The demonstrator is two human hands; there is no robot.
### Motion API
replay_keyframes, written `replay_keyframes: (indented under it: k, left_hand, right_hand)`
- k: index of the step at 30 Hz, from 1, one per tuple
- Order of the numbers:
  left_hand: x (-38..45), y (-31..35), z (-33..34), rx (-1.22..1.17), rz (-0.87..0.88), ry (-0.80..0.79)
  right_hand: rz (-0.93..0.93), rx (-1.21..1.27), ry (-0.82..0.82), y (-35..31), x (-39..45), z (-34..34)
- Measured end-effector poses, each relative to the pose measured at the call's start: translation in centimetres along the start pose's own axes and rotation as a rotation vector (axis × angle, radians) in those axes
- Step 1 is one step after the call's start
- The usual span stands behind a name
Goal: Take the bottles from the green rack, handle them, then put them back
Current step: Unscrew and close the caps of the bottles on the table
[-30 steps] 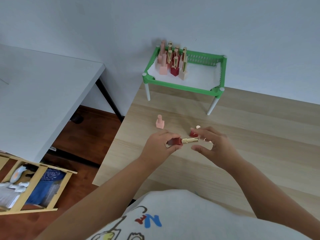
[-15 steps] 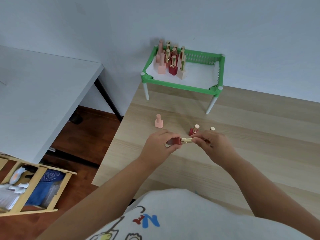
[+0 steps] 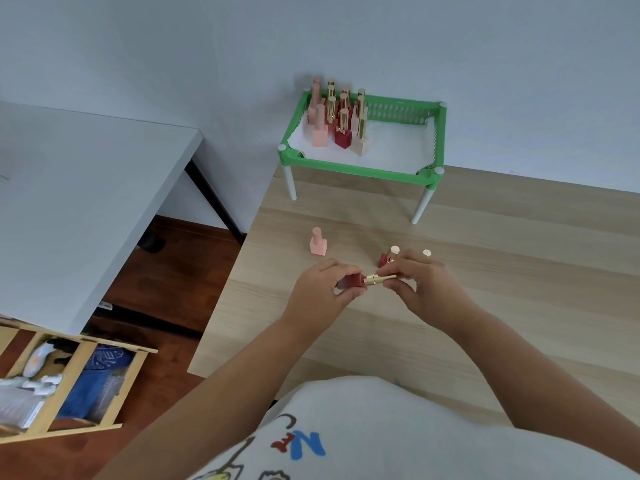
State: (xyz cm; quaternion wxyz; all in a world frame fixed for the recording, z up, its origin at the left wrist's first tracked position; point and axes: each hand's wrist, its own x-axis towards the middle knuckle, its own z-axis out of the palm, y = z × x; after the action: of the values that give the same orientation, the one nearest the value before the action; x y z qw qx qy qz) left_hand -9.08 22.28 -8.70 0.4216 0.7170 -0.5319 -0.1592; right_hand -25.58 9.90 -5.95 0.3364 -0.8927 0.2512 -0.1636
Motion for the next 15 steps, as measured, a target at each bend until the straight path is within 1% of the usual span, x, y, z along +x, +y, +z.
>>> replay_keyframes:
  k: [6, 8, 12, 13, 15]
  left_hand:
    - [0.0, -0.4, 0.3, 0.066, 0.026, -0.031]
    - [0.0, -0.8, 0.5, 0.021, 0.002, -0.022]
    - [-0.2, -2.1, 1.4, -0.148, -0.183, -0.016]
    - [-0.2, -2.6, 1.7, -0.129, -0.227, -0.04]
    - [-0.4, -4.1, 2.2, 0.018, -0.284, -0.147]
  right_hand:
    - [0.047, 0.0, -0.028, 0.1, 0.2, 0.2]
    - [0.049, -0.008, -0.027, 0.1, 0.4, 0.3]
    - [0.042, -0.062, -0.067, 0.3, 1.7, 1.0]
    - [0.037, -0.082, -0.08, 0.4, 2.2, 1.2]
    - [0.018, -0.151, -0.107, 0.4, 3.6, 1.7]
